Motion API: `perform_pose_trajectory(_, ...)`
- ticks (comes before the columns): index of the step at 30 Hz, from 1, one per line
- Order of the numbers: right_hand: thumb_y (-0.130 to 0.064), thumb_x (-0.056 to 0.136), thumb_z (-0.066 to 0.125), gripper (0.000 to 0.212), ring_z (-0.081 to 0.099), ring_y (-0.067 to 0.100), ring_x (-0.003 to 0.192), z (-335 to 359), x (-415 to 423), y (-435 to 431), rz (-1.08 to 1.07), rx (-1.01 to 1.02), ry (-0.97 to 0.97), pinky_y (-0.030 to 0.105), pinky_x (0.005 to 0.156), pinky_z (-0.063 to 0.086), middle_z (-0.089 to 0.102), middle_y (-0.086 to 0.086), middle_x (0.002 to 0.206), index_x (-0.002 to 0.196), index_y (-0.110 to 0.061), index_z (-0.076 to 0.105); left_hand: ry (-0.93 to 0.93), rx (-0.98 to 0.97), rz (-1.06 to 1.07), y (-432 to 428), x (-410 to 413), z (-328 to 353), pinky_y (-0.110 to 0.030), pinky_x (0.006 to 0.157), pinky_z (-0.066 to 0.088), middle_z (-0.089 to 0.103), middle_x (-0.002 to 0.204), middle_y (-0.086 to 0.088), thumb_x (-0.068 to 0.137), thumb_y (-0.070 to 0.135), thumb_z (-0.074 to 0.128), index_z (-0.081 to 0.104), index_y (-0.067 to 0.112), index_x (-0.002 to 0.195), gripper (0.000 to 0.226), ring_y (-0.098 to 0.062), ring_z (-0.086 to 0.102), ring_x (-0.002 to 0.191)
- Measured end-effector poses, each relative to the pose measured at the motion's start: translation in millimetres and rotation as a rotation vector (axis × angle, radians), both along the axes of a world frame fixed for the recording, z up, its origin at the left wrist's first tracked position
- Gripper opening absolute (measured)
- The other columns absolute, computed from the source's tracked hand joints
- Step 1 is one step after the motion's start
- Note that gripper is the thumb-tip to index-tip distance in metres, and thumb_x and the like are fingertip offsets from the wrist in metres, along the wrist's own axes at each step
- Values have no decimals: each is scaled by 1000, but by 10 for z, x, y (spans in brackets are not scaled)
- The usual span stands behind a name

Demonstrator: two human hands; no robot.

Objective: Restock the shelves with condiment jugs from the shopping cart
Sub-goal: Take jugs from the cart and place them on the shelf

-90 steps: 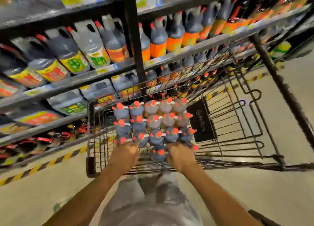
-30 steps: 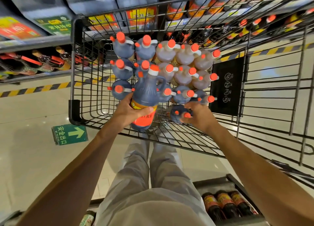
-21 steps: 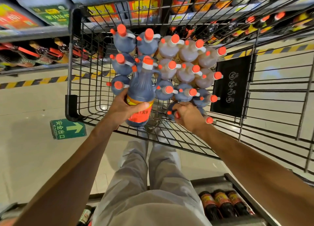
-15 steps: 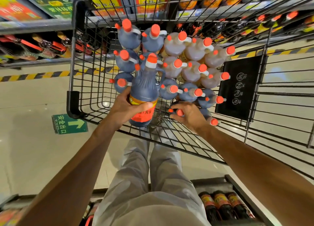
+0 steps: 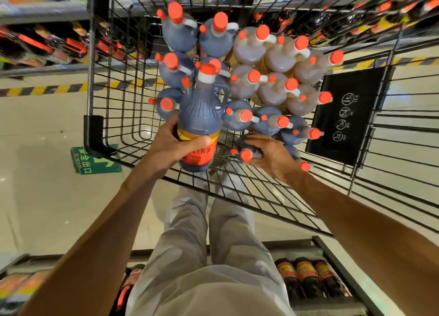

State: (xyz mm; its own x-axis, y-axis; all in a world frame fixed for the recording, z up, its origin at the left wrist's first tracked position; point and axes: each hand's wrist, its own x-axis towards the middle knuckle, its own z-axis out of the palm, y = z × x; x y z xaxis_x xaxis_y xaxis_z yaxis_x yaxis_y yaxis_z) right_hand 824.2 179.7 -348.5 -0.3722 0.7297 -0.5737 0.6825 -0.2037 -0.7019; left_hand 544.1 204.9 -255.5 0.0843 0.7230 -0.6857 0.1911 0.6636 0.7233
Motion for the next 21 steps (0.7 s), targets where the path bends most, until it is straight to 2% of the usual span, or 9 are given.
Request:
perform_pose_trajectory(1, -31, 72, 87, 62, 60, 33, 126, -65, -29, -2, 33, 40, -12, 48, 112, 45, 66, 13, 132, 126, -5, 69, -4, 2, -1, 0, 1, -2, -46, 98, 54, 70, 122, 1, 62, 38, 87, 55, 23, 133, 79, -17, 67, 112)
perform_pose_trajectory(3, -39, 75, 80, 59, 56, 34, 130, -157, -139, 2, 117, 121, -48, 52, 114, 40, 66, 11, 134, 127, -12, 70, -12, 2, -1, -3, 4, -8, -45, 98, 54, 70, 123, 0, 62, 37, 87, 55, 22, 133, 79, -18, 67, 112)
perform_pose_trajectory(6, -23, 78, 77, 56, 52, 40, 132, -274, -300, -16, 233, 169, -15, 57, 112, 37, 60, 13, 142, 133, -12, 66, -20, 0, 14, -8, 7, -14, -47, 99, 53, 70, 123, -1, 63, 34, 87, 56, 21, 133, 78, -20, 67, 113)
perform_pose_trajectory(8, -7, 74, 75, 74, 42, 40, 141, -312, -362, 15, 345, 140, -96, 60, 112, 34, 45, 6, 156, 144, -21, 56, -22, 2, 18, -7, 4, -21, -49, 99, 53, 70, 122, -1, 63, 33, 87, 56, 21, 132, 76, -21, 68, 112)
perform_pose_trajectory(11, 0, 76, 68, 91, 29, 33, 146, -353, -405, 86, 502, 81, -240, 52, 112, 29, 23, -9, 166, 153, -37, 37, -25, 3, 14, -9, -11, -34, -47, 98, 54, 70, 123, 1, 64, 34, 87, 56, 22, 133, 76, -19, 67, 113)
perform_pose_trajectory(13, -5, 80, 69, 87, 34, 33, 137, -360, -423, 98, 546, 163, -281, 51, 104, 35, 25, -9, 163, 152, -39, 34, -38, 5, 17, -13, -21, -42, -44, 98, 54, 69, 124, 1, 65, 33, 87, 55, 23, 134, 77, -18, 66, 114)
perform_pose_trajectory(16, -14, 79, 73, 78, 46, 36, 121, -405, -416, 43, 554, 301, -302, 50, 91, 43, 41, -3, 153, 148, -34, 41, -57, 4, 23, -8, -33, -51, -42, 96, 54, 69, 126, 1, 65, 31, 87, 54, 23, 135, 78, -19, 66, 115)
perform_pose_trajectory(19, -31, 74, 82, 80, 51, 34, 117, -410, -366, 86, 604, 381, -322, 46, 91, 46, 50, -2, 146, 146, -29, 46, -64, 6, 39, -9, -36, -43, -36, 92, 55, 70, 123, 1, 64, 32, 87, 56, 22, 134, 77, -18, 67, 113)
perform_pose_trajectory(21, -30, 69, 88, 83, 55, 34, 114, -344, -295, 146, 624, 385, -265, 44, 91, 50, 54, 0, 143, 143, -25, 50, -63, 5, 56, -7, -23, -18, -29, 87, 56, 72, 119, 2, 62, 34, 86, 58, 22, 131, 75, -15, 69, 109)
